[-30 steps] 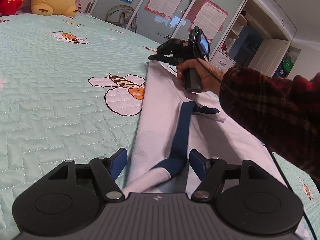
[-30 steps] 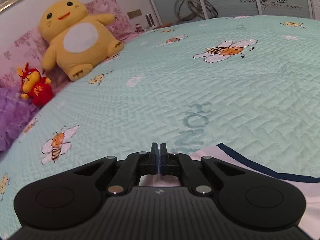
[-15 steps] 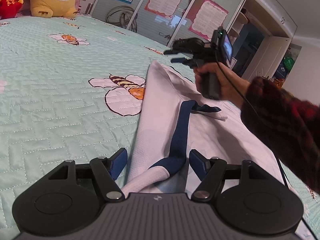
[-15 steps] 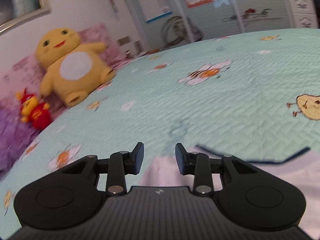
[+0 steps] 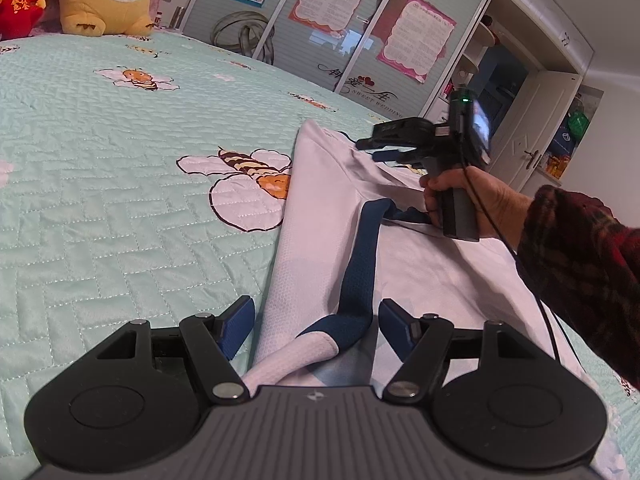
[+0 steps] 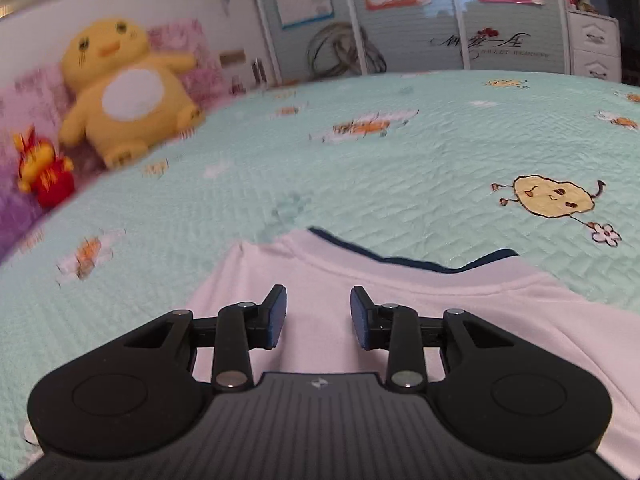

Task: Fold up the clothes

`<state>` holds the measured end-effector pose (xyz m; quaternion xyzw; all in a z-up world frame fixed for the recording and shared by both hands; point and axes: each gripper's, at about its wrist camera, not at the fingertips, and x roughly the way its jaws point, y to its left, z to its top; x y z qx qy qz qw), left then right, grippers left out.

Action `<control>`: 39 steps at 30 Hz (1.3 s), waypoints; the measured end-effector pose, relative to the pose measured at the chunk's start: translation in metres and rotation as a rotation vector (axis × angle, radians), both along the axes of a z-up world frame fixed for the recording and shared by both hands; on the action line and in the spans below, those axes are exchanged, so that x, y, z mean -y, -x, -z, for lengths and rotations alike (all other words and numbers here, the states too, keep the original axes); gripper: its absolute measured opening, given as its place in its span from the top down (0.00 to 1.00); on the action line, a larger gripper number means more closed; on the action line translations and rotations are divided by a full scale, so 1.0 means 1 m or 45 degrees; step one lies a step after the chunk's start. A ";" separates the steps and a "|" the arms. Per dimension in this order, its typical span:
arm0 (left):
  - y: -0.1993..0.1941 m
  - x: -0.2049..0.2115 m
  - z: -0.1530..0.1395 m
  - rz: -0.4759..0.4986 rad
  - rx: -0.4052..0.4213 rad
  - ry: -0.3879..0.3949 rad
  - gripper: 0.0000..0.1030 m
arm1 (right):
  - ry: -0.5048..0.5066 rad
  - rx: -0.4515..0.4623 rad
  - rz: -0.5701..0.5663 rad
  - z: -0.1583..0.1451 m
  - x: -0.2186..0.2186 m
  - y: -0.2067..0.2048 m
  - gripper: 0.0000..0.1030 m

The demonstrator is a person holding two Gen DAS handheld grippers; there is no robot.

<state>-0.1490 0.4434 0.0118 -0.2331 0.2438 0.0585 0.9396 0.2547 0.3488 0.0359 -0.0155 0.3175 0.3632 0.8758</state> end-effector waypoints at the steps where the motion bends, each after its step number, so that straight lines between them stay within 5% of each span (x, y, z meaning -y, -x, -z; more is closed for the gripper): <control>1: 0.000 0.000 0.000 0.000 0.000 0.000 0.29 | 0.026 -0.026 -0.030 0.003 -0.004 -0.002 0.66; 3: 0.000 0.000 0.000 0.000 0.001 0.001 0.29 | 0.079 -0.023 -0.033 0.004 -0.008 -0.001 0.75; 4: 0.000 0.000 0.000 0.000 0.001 0.004 0.29 | 0.090 -0.007 -0.024 0.003 -0.009 0.001 0.97; 5: 0.001 -0.001 0.000 0.000 0.002 0.006 0.29 | 0.078 -0.008 -0.012 0.001 -0.006 0.002 1.00; 15: 0.001 -0.001 0.000 0.001 0.002 0.007 0.29 | -0.001 0.018 0.152 0.000 0.015 0.013 0.95; 21: 0.000 -0.001 0.000 0.001 0.004 0.008 0.29 | 0.101 0.318 0.279 -0.015 -0.010 0.037 0.82; 25: 0.000 -0.001 0.000 0.000 0.005 0.009 0.29 | -0.028 0.076 0.104 -0.016 -0.040 0.023 0.88; 29: 0.000 -0.002 0.000 0.000 0.006 0.014 0.29 | -0.012 -0.061 0.088 0.004 -0.078 -0.002 0.91; 34: 0.001 -0.002 0.000 0.001 0.009 0.022 0.29 | -0.019 -0.056 -0.005 0.015 -0.102 -0.010 0.90; 39: 0.001 -0.002 0.001 0.001 0.010 0.023 0.29 | -0.047 0.031 0.013 -0.006 -0.086 0.004 0.90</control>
